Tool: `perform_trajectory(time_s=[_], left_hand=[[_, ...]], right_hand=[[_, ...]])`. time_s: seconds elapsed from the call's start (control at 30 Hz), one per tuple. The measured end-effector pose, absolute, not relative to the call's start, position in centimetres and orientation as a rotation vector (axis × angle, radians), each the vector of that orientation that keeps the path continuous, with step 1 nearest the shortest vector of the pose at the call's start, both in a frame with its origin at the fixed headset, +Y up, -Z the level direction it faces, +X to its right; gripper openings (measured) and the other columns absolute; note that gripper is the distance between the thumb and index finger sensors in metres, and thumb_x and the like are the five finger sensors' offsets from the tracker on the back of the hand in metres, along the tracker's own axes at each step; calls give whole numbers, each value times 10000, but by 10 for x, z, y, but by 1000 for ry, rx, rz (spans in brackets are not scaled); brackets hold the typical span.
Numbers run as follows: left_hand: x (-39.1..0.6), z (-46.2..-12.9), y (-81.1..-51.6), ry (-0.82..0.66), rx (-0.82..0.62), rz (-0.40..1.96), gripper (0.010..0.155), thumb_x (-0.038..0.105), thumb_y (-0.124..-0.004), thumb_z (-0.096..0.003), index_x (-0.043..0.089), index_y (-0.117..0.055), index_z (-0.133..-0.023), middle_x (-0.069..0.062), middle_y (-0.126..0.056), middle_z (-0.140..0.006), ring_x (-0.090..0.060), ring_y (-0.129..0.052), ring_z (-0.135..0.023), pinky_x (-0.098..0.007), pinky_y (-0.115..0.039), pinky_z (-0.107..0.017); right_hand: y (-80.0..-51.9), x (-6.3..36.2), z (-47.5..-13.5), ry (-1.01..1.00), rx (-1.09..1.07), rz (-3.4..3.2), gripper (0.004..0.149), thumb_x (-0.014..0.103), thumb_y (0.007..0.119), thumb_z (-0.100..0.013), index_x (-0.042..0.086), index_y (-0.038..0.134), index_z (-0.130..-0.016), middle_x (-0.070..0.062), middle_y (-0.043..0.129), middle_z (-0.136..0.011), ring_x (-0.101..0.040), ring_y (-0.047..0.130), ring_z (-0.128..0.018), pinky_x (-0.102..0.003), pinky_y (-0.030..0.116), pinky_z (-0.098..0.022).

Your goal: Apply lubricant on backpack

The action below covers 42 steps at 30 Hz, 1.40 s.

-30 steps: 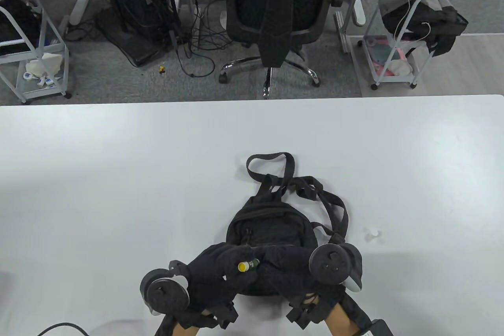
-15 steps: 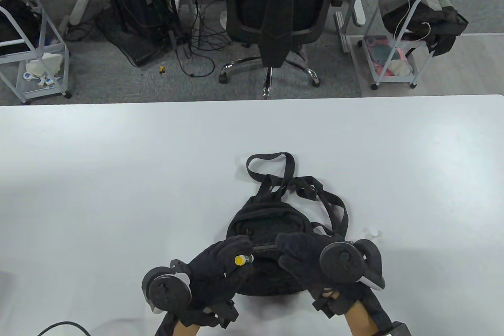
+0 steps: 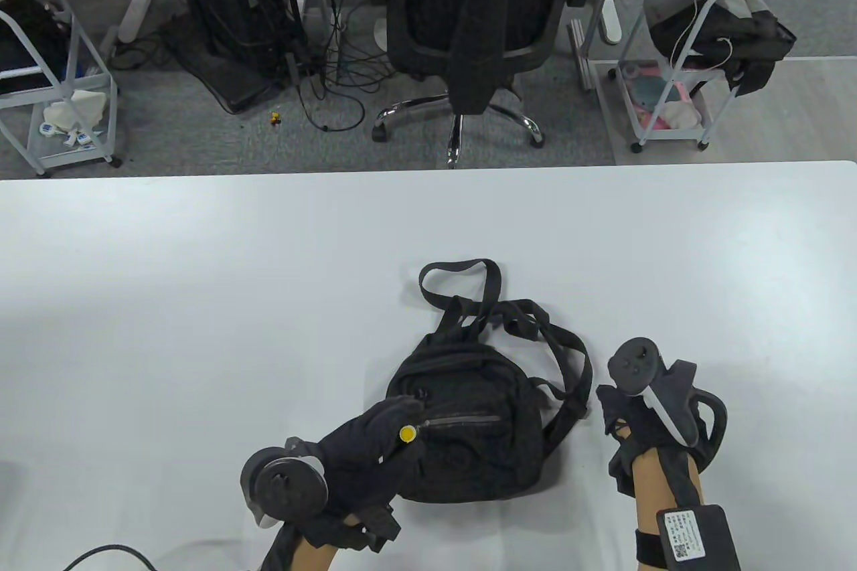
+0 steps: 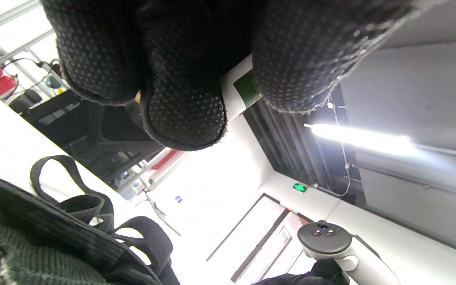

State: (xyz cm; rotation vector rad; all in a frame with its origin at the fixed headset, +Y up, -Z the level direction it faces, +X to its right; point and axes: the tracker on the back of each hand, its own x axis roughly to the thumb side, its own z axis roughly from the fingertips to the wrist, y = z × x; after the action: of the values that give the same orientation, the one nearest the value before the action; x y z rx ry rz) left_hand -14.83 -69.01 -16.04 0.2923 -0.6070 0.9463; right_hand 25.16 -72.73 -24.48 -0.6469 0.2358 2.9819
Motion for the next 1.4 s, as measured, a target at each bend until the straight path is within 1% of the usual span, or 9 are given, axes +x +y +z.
perform_trajectory(time_s=[0.23,0.33,0.4,0.63,0.87,1.0,1.17,1.27,1.4], left_hand=[[-149,-162,-691,-600,268,931,546,294,-933,-425,99,-838,-925,-173,-898,-889,-321,-1107,-546,-554,-902,-528],[-148,-162,-692,-602,266,925,545,297,-931,-424,101,-839,-925,-171,-898,-889,-318,-1107,-547,-553,-902,-528],[-148,-162,-692,-601,265,924,546,297,-933,-424,101,-840,-925,-172,-898,-889,-319,-1107,-548,-552,-902,-530],[-149,-162,-692,-595,263,925,544,300,-932,-425,103,-842,-923,-171,-900,-887,-319,-1107,-547,-548,-904,-529],[-148,-163,-693,-594,260,917,545,304,-934,-423,105,-843,-923,-170,-902,-884,-296,-1113,-545,-541,-907,-528],[-149,-163,-693,-591,259,917,546,306,-933,-424,107,-841,-924,-168,-902,-885,-297,-1112,-545,-540,-906,-530],[-149,-164,-693,-593,255,918,544,308,-934,-424,108,-844,-922,-167,-902,-883,-295,-1112,-544,-540,-906,-529],[-148,-164,-693,-596,250,915,543,309,-934,-424,109,-846,-921,-165,-903,-884,-296,-1112,-545,-541,-905,-531],[-148,-163,-693,-602,251,912,545,310,-934,-423,109,-845,-922,-168,-903,-884,-315,-1108,-545,-544,-903,-532]], right_hand=[[-746,263,-251,352,-899,3055,548,465,996,-440,341,808,-939,17,862,-926,-246,980,-738,-535,727,-626],[-750,264,-252,373,-896,3036,461,420,991,-454,336,855,-886,26,914,-856,-216,1021,-661,-512,757,-604],[-751,264,-252,379,-909,3055,447,397,995,-455,335,861,-877,30,922,-846,-207,1030,-646,-501,768,-602],[-752,272,-249,399,-891,2977,498,409,1013,-436,331,842,-897,18,900,-877,-211,1071,-645,-467,843,-567],[-752,274,-248,419,-884,2948,532,446,1017,-418,340,831,-905,27,882,-891,-163,1122,-537,-408,909,-476],[-750,279,-247,402,-851,2878,508,440,991,-436,335,832,-907,20,881,-899,-190,1112,-576,-437,891,-504],[-734,285,-240,363,-811,2828,491,421,992,-446,321,848,-905,-2,897,-898,-252,1078,-622,-496,839,-528],[-729,284,-235,449,-851,2907,526,461,1017,-420,327,856,-902,0,909,-894,-255,1072,-635,-499,834,-527],[-738,279,-237,635,-891,2937,577,534,1030,-390,297,869,-892,-21,946,-842,-241,1092,-589,-488,855,-493]])
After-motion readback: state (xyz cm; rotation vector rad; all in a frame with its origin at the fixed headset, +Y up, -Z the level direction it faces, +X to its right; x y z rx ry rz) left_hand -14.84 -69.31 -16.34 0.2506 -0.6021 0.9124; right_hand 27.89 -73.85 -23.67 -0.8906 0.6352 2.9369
